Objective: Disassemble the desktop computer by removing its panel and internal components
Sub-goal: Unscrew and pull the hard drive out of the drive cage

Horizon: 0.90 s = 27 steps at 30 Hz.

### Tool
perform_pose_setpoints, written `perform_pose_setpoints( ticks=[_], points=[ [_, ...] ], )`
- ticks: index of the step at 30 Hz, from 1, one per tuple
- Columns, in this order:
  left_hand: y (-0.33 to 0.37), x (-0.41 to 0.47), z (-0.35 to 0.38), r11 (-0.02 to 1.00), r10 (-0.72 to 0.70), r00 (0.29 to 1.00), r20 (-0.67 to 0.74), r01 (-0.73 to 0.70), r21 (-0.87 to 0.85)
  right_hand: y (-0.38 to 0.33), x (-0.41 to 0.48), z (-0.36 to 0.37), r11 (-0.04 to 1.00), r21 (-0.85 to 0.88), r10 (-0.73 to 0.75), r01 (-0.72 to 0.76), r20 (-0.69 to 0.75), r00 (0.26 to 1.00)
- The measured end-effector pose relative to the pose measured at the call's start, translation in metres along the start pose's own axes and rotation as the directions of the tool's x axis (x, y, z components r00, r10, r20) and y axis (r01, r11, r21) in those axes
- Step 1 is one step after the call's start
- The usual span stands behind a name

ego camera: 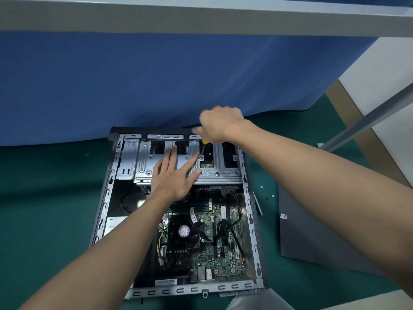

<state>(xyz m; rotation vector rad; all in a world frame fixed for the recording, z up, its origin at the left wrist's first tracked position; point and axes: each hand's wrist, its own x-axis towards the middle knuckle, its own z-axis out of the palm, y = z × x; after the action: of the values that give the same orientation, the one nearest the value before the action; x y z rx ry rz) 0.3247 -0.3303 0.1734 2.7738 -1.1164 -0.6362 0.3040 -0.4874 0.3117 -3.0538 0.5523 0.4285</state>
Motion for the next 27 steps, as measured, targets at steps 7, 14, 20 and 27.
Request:
perform_pose_setpoints(
  ticks=[7, 14, 20, 27],
  points=[
    [0.004, 0.002, -0.004, 0.988, 0.040, 0.986, -0.160, -0.063, -0.138, -0.002, 0.000, -0.001, 0.992, 0.122, -0.019, 0.015, 0.026, 0.999],
    [0.018, 0.019, -0.011, 0.968, -0.008, 0.966, -0.259, -0.057, -0.243, 0.005, -0.007, 0.004, 0.985, 0.156, -0.077, 0.077, -0.002, 0.997],
    [0.024, 0.027, -0.012, 0.936, -0.073, 0.950, -0.303, -0.040, -0.350, 0.010, -0.010, 0.006, 0.997, 0.062, -0.053, 0.056, -0.046, 0.997],
    [0.028, 0.027, -0.013, 0.926, -0.122, 0.925, -0.359, -0.024, -0.376, 0.019, -0.010, 0.008, 0.960, 0.247, -0.136, 0.135, -0.012, 0.991]
  ],
)
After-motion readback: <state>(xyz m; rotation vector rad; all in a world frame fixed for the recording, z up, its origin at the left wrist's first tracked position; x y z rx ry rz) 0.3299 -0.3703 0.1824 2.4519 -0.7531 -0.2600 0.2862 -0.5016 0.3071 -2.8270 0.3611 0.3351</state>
